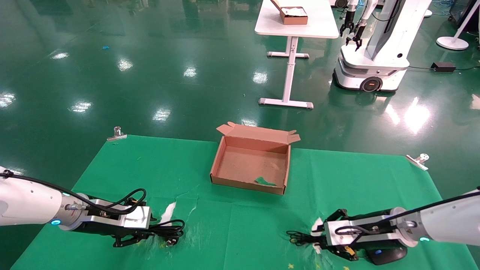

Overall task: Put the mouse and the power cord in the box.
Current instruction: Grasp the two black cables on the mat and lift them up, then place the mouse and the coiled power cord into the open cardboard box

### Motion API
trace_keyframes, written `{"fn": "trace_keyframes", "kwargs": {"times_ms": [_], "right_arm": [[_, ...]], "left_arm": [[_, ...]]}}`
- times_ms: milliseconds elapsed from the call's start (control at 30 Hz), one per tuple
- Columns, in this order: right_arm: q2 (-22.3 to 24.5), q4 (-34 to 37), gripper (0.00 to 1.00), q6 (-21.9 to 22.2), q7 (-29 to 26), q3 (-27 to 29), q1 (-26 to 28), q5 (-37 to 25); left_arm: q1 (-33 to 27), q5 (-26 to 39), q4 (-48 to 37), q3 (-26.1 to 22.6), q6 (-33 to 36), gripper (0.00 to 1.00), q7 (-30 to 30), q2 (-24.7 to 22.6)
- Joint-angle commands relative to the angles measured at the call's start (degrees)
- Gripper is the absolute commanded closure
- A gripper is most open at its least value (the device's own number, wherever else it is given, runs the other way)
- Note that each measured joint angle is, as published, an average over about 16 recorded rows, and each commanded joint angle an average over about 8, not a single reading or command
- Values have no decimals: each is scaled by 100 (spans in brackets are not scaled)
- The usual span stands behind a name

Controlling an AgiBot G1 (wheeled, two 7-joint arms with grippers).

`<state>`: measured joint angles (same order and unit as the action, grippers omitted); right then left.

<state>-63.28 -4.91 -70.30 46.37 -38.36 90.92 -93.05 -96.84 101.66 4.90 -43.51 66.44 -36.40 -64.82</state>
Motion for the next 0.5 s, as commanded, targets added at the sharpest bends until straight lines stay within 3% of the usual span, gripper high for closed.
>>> {"fn": "trace_keyframes", "kwargs": {"times_ms": [33, 500], "right_arm": [[1, -2, 100, -1, -1, 0, -1, 0], [14, -10, 100, -12, -5, 14, 4, 21]], "left_arm": [[1, -1, 2, 1, -1, 100, 1, 1], [-14, -118, -74, 77, 238, 100, 67, 53]]}}
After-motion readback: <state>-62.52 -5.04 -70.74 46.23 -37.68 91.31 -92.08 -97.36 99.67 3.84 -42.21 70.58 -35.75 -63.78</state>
